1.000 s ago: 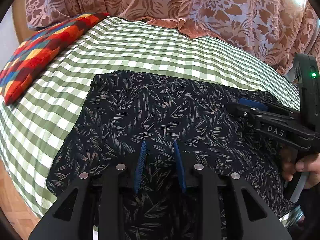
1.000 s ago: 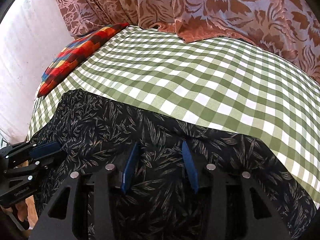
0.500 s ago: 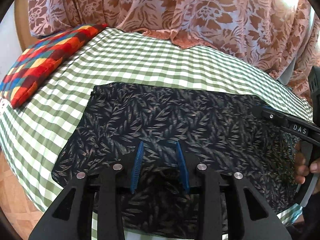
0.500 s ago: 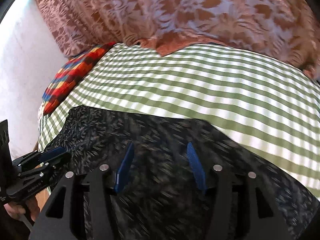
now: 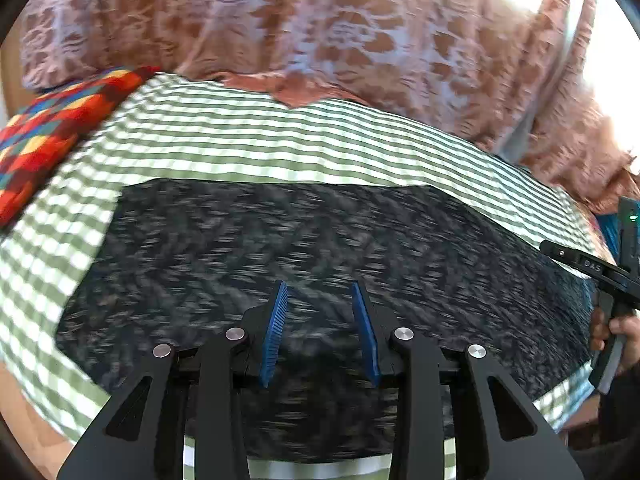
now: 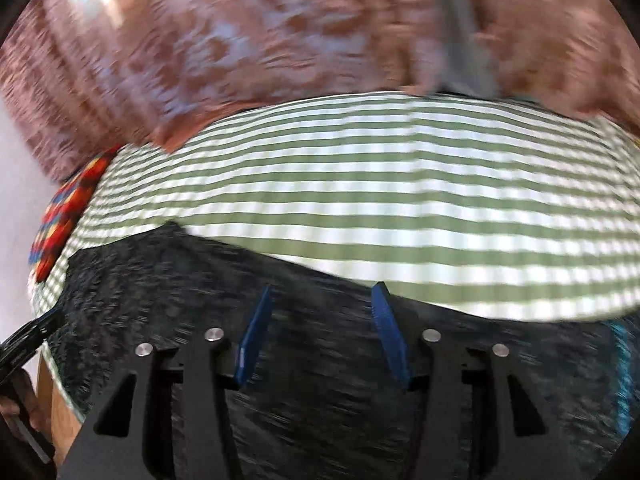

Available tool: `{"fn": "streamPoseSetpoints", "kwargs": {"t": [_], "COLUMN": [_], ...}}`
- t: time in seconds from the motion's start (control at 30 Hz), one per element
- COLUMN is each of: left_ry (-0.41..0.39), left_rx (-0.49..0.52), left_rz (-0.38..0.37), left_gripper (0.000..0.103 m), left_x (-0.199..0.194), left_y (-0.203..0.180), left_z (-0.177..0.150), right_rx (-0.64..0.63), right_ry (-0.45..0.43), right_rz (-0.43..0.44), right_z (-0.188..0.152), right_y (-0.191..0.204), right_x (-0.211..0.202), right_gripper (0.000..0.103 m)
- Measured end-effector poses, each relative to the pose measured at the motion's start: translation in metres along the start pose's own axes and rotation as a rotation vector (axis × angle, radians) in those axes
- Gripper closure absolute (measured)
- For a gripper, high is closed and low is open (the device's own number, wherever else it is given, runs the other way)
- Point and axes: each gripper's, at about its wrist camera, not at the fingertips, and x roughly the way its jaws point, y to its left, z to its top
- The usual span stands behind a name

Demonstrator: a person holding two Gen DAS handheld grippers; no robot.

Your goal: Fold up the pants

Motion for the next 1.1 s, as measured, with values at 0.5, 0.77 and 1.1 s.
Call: {"fn": "streamPoseSetpoints", "kwargs": {"t": [0.5,0.77,1.1], "left_ry": [0.17,0.157,0.116], "left_rx": [0.173,0.134,0.135], "left_rz": [-0.13,-0.091,-0.113], "left_gripper": [0.07,0.07,0.056], "left_x": [0.082,0.092,0.069], "left_y": [-0.107,-0.104,-0.112], "left_z": [0.008,0.006,-0.006], "right_rx": [0.076,0.031,0.016], "right_ry": [0.016,-0.003,-0.073], "right_rz": [-0.149,-0.232,-0.292], "right_z": [-0.023,-0.025,-0.034], "right_y": [-0.062,-0.055,-0.048], "right_x": [0.001,0.006,-0.032], "right_gripper": [0.05,0.049,0.039]}}
